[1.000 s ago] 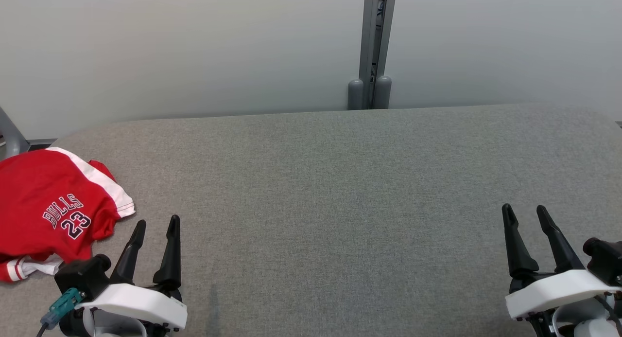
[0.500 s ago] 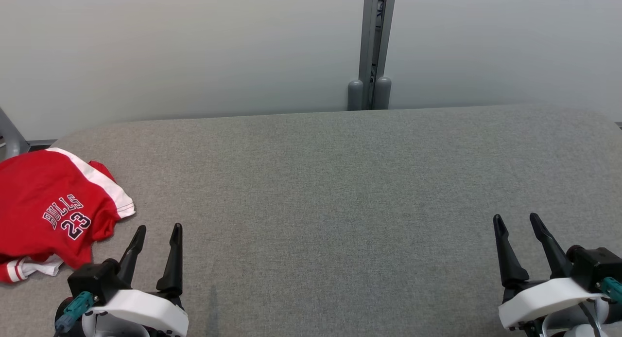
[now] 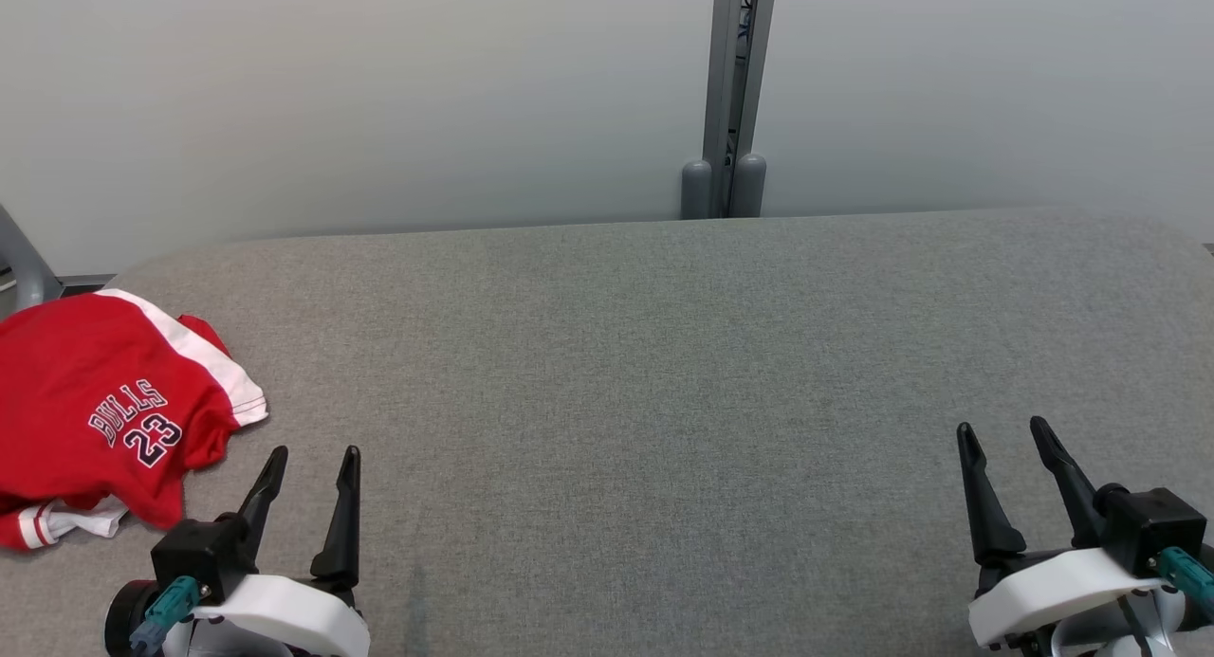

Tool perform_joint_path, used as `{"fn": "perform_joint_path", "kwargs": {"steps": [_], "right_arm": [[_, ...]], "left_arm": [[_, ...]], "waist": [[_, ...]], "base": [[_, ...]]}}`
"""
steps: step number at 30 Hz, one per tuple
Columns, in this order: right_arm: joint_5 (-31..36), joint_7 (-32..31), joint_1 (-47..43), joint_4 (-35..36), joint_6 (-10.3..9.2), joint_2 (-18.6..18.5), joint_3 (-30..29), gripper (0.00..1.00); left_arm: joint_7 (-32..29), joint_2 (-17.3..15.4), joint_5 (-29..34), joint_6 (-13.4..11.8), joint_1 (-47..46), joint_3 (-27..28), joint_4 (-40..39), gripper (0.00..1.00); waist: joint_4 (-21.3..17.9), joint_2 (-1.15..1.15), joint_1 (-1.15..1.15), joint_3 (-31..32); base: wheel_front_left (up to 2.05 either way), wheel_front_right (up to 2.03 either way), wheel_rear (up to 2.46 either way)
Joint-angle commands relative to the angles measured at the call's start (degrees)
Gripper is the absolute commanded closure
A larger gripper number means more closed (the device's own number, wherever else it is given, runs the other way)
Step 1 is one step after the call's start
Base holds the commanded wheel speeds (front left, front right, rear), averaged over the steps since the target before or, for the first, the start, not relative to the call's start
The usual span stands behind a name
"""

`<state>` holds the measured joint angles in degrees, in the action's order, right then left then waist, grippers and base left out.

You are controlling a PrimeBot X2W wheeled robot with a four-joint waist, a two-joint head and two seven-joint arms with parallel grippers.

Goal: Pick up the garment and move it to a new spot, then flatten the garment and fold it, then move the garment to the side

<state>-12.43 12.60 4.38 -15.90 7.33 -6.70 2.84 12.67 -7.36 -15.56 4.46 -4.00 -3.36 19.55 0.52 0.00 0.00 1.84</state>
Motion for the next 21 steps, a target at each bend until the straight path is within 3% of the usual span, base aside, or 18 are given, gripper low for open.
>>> {"fn": "perform_joint_path", "kwargs": {"steps": [1,21], "right_arm": [[1.07,0.73,-0.1,-0.01,0.22,-0.13,-0.16,0.0],[3.19,2.74,-0.85,-0.82,0.22,0.75,-0.71,0.0]], "left_arm": [[0.54,-0.12,1.22,-0.22,-0.44,0.3,0.15,0.0],[2.59,1.61,6.81,0.64,-0.61,1.82,2.03,0.0]], "waist": [[0.03,0.0,0.0,0.03],[-0.01,0.0,0.0,-0.06]], "base": [[0.0,0.0,0.0],[0.0,0.0,0.0]]}}
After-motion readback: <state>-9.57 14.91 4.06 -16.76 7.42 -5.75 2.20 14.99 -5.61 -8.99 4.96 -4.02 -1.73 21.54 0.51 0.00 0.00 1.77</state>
